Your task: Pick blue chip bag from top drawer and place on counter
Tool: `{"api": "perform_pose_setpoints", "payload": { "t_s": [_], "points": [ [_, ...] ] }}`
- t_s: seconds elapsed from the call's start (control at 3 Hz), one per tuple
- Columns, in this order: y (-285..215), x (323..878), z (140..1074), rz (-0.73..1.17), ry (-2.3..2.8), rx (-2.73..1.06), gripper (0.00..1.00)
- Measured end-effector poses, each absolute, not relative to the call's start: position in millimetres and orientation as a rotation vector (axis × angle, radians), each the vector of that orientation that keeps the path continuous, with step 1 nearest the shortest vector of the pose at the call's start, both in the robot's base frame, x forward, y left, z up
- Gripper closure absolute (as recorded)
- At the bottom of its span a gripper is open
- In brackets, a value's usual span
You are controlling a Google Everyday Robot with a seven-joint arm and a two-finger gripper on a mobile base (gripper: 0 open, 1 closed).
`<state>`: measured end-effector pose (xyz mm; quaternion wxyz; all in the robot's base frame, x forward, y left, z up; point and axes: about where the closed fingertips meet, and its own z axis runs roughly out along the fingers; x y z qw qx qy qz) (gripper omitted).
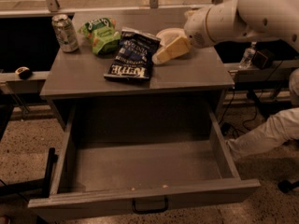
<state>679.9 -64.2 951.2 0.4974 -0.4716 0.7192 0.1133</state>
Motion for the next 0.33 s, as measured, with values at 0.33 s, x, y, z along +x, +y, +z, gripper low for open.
{"api": "perform_pose_setpoints", "payload": {
  "t_s": [0.33],
  "points": [
    [-76.8,673.8,951.7,0.259,1.752,-1.130,0.00]
  ]
}}
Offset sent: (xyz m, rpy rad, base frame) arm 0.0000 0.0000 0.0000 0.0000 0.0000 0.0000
